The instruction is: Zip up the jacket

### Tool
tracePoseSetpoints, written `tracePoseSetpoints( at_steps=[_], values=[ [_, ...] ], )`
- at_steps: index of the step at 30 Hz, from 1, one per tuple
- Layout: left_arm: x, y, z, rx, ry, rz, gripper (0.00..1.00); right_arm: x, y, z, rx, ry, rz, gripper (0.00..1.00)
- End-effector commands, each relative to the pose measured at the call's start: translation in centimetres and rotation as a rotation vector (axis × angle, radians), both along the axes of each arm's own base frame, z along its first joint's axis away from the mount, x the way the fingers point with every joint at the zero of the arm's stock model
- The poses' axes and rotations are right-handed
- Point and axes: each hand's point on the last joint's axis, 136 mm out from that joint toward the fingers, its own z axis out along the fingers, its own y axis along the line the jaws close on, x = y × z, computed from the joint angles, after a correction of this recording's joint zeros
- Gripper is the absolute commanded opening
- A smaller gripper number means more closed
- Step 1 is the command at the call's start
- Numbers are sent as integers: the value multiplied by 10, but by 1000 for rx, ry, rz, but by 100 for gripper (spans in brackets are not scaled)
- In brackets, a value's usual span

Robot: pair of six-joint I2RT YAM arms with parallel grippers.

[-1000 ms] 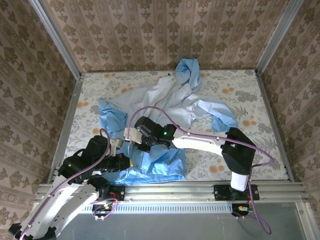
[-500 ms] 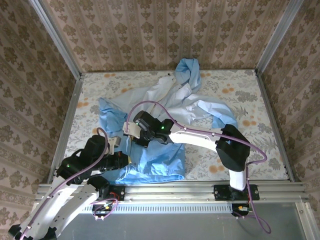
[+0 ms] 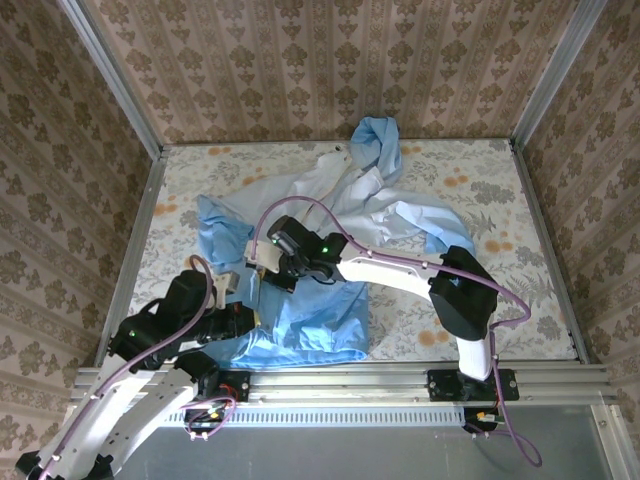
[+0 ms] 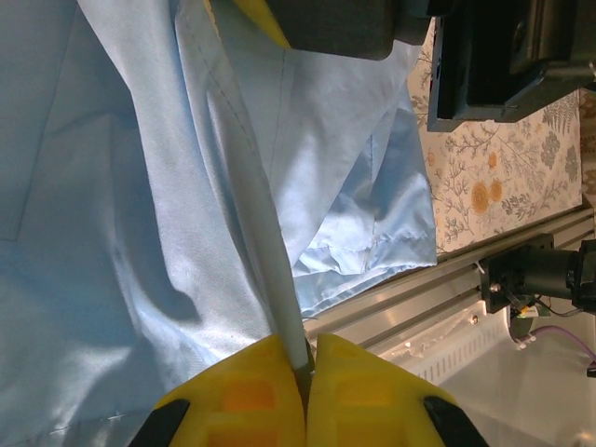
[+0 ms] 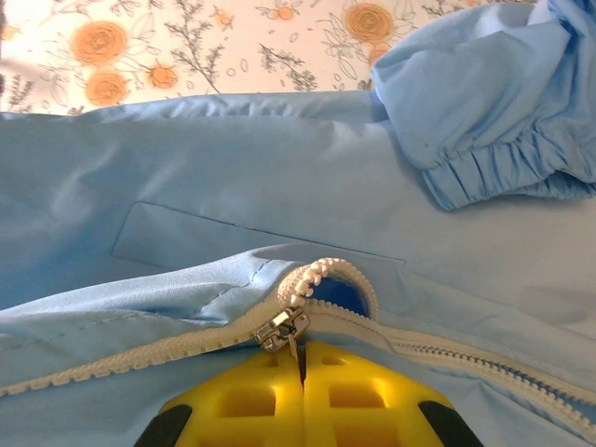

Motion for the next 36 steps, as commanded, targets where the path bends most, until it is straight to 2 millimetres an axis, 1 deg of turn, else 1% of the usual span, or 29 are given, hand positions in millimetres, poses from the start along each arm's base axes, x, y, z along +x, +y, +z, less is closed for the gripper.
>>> tracePoseSetpoints(
  at_steps=[1,4,6,9,12,15,17,20,26,29,33,34,36],
  values=[
    [-50,1,1,-44,165,-124,0,77,-48,3,-18,-81,-241,0],
    [-44,-4,-8,-57,176,-110,0,66,-52,-7,-21,-25,-230,0],
    [-42,-10,-12,-80,187,-115,0,69,-61,-14,-40,-12,-277,0],
    [-41,-17,-13,-113,197,-127,0,76,-71,-14,-36,12,-336,0],
    [-42,-19,-6,-124,189,-151,0,76,-71,-5,-9,21,-332,0],
    [-45,-19,4,-126,170,-178,0,76,-71,0,-28,31,-328,0],
    [-46,-19,13,-135,149,-190,0,79,-74,2,-52,22,-345,0],
    [-48,-18,20,-143,135,-198,0,87,-78,6,-77,-1,-370,0],
    [-54,-16,28,-154,118,-226,0,101,-78,24,-50,-18,-409,0],
    [-59,-13,30,-153,115,-238,0,100,-73,31,-27,-15,-375,0],
    [-64,-7,29,-132,117,-242,0,92,-62,38,-8,-17,-268,0],
    [-66,-5,29,-127,116,-241,0,92,-63,39,-18,-23,-258,0],
    [-67,-3,29,-118,111,-237,0,101,-69,38,-47,-43,-286,0]
  ],
)
